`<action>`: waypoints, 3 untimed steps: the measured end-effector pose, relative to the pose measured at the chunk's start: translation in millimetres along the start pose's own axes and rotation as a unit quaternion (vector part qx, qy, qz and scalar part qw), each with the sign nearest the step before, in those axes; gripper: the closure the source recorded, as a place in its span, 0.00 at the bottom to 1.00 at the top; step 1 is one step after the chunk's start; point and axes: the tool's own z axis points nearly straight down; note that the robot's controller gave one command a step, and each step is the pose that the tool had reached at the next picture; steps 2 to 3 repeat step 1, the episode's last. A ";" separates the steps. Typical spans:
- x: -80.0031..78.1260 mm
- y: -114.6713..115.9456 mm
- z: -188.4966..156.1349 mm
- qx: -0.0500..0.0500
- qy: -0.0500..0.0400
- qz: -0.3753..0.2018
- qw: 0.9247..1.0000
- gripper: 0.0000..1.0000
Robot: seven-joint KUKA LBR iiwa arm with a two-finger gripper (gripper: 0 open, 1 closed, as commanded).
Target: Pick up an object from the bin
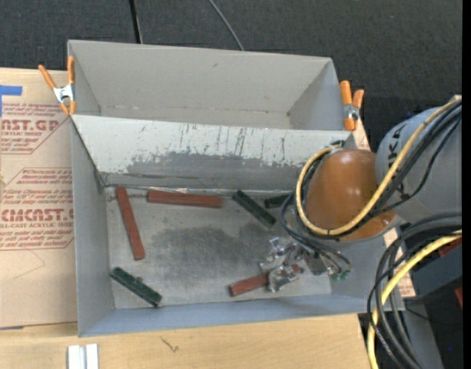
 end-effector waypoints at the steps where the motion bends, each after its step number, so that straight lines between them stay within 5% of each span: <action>1: -4.3 5.8 -147.5 0.000 0.001 -0.026 1.000 1.00; 3: -4.3 5.8 -147.5 0.000 0.001 -0.026 1.000 1.00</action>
Offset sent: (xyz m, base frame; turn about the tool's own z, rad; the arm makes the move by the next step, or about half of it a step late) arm 0.0000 0.0000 0.0000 0.0000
